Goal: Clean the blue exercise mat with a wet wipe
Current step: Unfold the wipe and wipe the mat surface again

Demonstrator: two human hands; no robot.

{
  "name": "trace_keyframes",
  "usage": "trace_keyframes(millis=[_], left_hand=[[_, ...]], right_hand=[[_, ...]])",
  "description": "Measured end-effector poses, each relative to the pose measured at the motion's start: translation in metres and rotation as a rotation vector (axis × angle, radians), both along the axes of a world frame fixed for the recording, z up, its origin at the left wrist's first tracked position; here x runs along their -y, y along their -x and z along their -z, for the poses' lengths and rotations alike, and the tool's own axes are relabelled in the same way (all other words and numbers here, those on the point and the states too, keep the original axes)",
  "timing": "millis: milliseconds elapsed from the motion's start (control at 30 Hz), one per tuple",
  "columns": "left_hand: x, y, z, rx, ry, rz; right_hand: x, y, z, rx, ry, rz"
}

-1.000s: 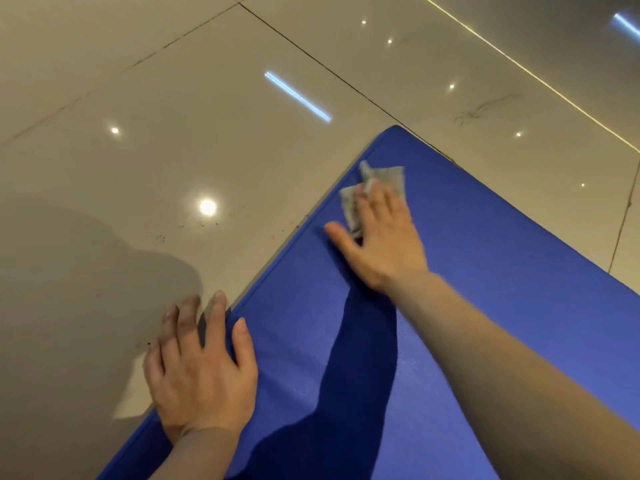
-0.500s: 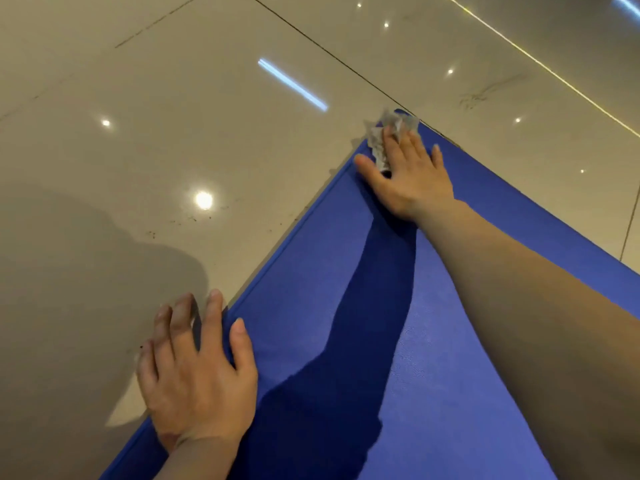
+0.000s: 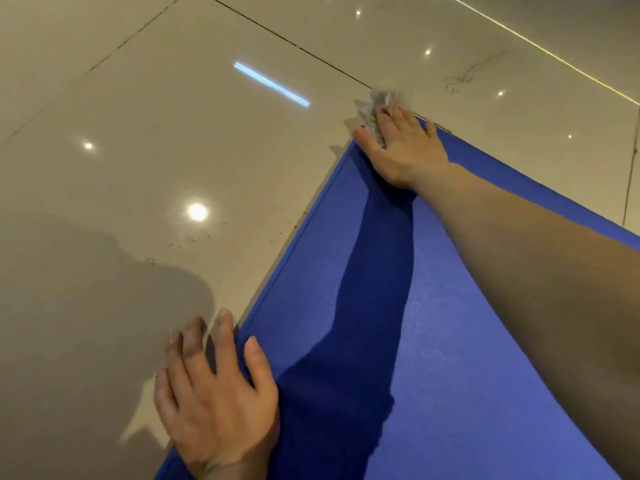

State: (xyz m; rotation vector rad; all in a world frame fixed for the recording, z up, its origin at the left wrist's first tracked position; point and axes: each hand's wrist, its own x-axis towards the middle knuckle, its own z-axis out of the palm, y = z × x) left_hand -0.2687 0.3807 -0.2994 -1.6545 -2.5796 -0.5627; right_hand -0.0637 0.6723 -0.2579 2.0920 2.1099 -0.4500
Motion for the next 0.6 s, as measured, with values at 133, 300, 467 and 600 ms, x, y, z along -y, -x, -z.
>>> trace_keyframes(millis=[133,300,467,600], left_hand=[[0.002,-0.002,-0.001,0.023,0.012,-0.021],[0.001,0.000,0.004,0.016,0.023,-0.018],[0.002,0.011,0.018,-0.107,-0.031,0.017],[0.006,0.003,0.013,-0.056,-0.029,0.000]], right_hand=[[0.041,-0.048,-0.001,0.067,-0.021,0.209],[0.052,-0.039,0.001,-0.069,-0.077,0.469],[0.024,0.031,0.005,-0.083,-0.121,0.064],[0.051,-0.014,0.004,-0.048,-0.117,0.025]])
